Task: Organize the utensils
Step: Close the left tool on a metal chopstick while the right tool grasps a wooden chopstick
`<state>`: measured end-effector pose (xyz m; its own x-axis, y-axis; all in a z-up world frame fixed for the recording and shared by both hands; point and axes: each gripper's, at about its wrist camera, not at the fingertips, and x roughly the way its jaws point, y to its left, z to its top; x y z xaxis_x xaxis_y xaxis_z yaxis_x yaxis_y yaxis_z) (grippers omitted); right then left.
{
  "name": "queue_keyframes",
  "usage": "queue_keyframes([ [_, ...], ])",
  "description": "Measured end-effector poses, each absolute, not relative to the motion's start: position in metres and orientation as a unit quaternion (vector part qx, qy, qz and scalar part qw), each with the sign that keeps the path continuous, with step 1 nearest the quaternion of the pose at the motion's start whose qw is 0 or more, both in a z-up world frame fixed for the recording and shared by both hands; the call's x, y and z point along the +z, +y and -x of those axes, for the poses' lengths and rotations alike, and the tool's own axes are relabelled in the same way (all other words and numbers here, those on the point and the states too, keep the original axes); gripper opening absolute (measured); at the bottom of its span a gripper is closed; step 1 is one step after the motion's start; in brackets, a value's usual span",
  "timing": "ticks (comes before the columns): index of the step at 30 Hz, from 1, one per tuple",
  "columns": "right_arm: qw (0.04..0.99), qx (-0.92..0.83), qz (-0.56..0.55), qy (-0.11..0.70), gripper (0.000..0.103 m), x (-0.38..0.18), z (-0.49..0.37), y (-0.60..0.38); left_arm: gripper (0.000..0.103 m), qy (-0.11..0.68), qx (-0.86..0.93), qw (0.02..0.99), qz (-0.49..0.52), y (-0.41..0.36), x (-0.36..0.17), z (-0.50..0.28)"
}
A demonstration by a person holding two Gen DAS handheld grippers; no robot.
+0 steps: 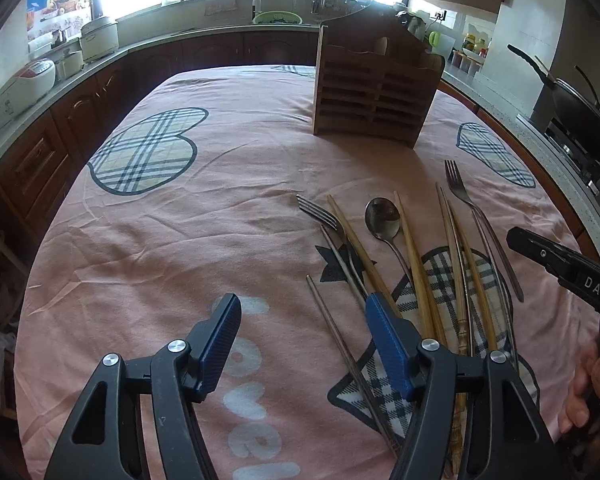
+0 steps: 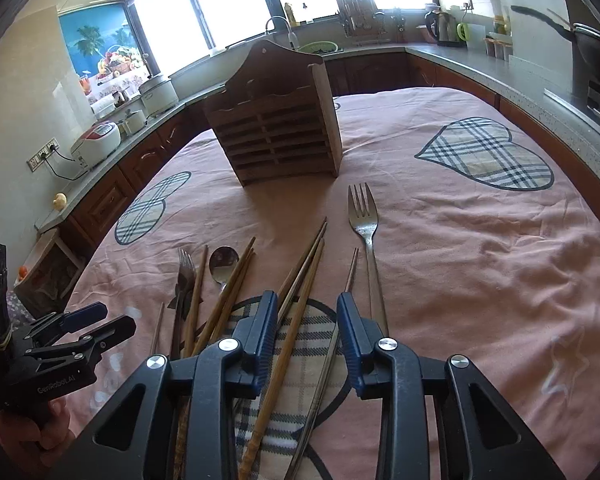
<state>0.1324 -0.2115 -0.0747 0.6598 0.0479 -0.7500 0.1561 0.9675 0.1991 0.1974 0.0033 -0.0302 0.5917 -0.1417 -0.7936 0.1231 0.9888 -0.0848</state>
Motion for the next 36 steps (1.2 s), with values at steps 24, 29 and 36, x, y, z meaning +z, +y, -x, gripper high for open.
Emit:
queue_keyframes([
  [24, 0.876, -0.044, -0.091, 0.472, 0.008, -0.108, -0.198, -0.225, 0.007, 0.508, -0.114, 0.854, -0.018, -0.028, -0.066, -0.247],
  [29, 0.876, -0.030, -0.125, 0.465, 0.006, -0.106, -0.195, -0.233, 0.004, 0.517, -0.135, 0.845, 0.019, -0.015, -0.064, -0.247],
  [36, 0.891, -0.008, -0.137, 0.433, 0.004, -0.078, -0.183, -0.225, 0.003, 0.494, -0.153, 0.855, 0.035, -0.002, -0.037, -0.235],
])
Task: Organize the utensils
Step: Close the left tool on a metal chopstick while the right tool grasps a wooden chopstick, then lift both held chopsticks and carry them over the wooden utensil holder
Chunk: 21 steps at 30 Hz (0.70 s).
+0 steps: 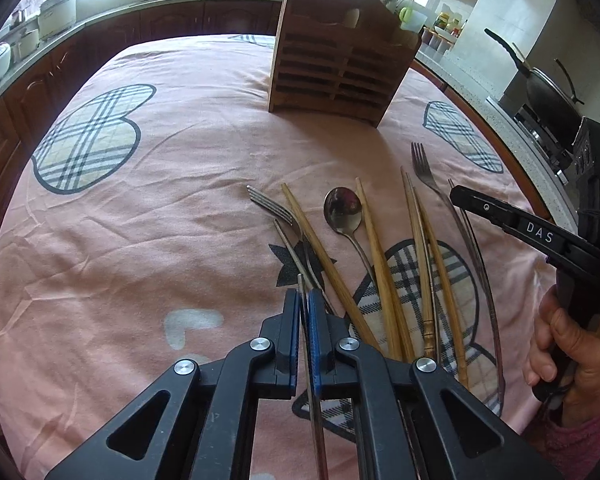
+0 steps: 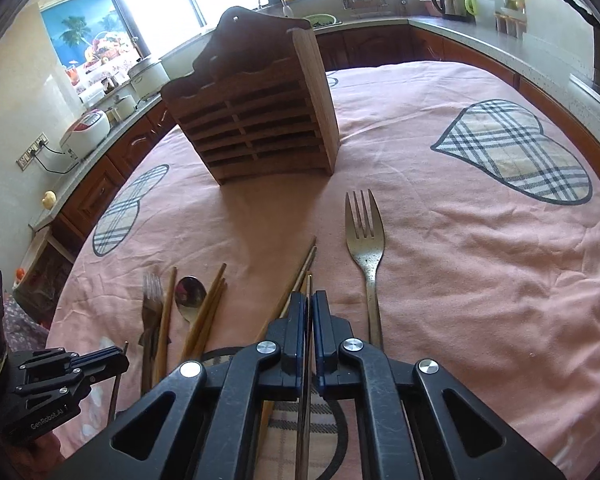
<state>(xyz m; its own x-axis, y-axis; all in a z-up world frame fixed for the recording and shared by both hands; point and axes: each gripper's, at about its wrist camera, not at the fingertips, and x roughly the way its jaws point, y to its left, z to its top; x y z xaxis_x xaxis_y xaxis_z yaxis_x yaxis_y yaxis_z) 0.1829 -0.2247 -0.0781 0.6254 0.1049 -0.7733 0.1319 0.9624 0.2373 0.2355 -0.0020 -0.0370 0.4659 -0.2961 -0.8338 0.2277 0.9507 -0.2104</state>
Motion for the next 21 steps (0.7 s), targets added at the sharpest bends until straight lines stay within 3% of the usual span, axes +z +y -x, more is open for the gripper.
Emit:
queue_keyframes([
  [21, 0.936, 0.028, -0.119, 0.329, 0.004, 0.021, -0.147, -0.200, 0.002, 0.377, -0.163, 0.909, 0.070, 0.047, 0.069, -0.164],
])
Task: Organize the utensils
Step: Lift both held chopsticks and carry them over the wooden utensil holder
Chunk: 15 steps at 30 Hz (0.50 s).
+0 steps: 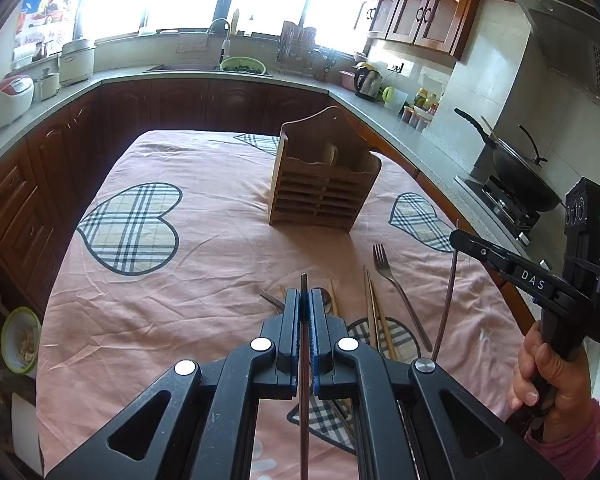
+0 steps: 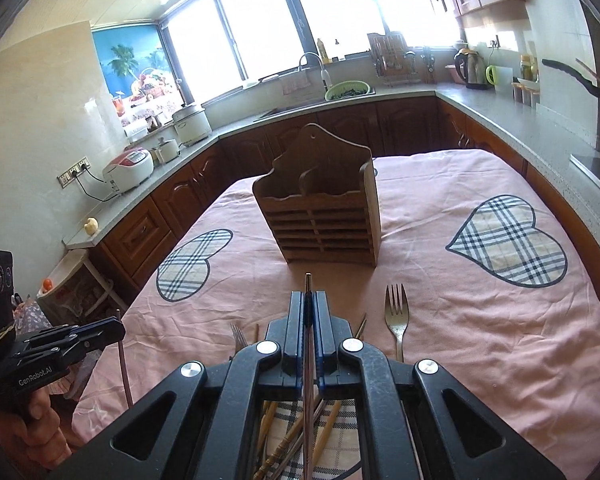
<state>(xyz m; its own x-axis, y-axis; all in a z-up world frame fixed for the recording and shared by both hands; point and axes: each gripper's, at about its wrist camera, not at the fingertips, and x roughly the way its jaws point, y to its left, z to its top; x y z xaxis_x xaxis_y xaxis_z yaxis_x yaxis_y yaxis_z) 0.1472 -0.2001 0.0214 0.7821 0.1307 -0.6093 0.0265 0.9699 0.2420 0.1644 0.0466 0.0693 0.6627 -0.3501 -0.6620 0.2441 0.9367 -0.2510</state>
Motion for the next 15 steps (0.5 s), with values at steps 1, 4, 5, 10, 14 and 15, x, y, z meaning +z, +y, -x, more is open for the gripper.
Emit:
queue_keyframes([
  [1, 0.938, 0.028, -0.118, 0.326, 0.004, 0.024, -0.146, -0.199, 0.002, 0.374, -0.163, 0.910, 0.073, 0.048, 0.072, -0.162],
  [4, 0.940, 0.028, -0.115, 0.318, 0.004, 0.031, -0.142, -0.198, 0.002, 0.365, -0.163, 0.913, 0.077, 0.054, 0.077, -0.156],
  [5, 0.942, 0.028, -0.114, 0.316, 0.004, 0.033, -0.141, -0.197, 0.002, 0.361, -0.163, 0.915, 0.078, 0.055, 0.079, -0.156],
  [10, 0.946, 0.029, -0.111, 0.302, 0.004, 0.044, -0.136, -0.197, 0.002, 0.343, -0.162, 0.921, 0.088, 0.062, 0.088, -0.150],
  [14, 0.950, 0.029, -0.109, 0.291, 0.004, 0.052, -0.135, -0.197, 0.002, 0.329, -0.156, 0.927, 0.092, 0.067, 0.092, -0.146],
  [15, 0.951, 0.029, -0.107, 0.290, 0.004, 0.053, -0.135, -0.197, 0.002, 0.326, -0.155, 0.928, 0.093, 0.068, 0.092, -0.147],
])
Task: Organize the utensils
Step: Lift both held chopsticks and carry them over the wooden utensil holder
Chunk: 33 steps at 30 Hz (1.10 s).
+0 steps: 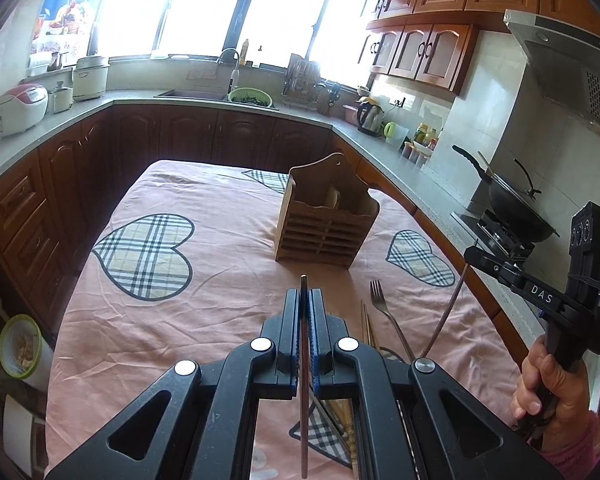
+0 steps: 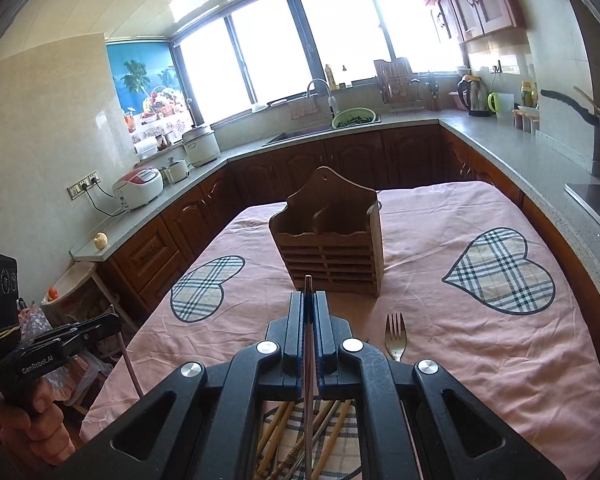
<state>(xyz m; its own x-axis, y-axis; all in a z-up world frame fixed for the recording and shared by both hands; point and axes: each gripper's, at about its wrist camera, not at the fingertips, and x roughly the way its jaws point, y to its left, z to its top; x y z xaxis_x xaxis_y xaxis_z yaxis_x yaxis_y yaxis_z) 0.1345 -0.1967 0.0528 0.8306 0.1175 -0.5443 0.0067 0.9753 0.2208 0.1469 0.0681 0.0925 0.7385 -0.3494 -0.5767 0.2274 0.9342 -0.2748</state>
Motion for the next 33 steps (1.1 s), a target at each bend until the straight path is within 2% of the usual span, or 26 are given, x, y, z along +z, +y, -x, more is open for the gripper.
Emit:
queue_keyframes([
  [13, 0.960, 0.031, -0.102, 0.259, 0.004, 0.075, -0.145, -0.200, 0.002, 0.294, -0.147, 0.939, 0.105, 0.072, 0.104, -0.169],
  [23, 0.972, 0.024, -0.108, 0.206, 0.004, 0.107, -0.179, -0.217, 0.002, 0.224, -0.142, 0.958, 0.108, 0.064, 0.132, -0.221],
  [33, 0.981, 0.009, -0.124, 0.151, 0.004, 0.139, -0.216, -0.240, 0.002, 0.175, -0.136, 0.968, 0.118, 0.053, 0.132, -0.277],
])
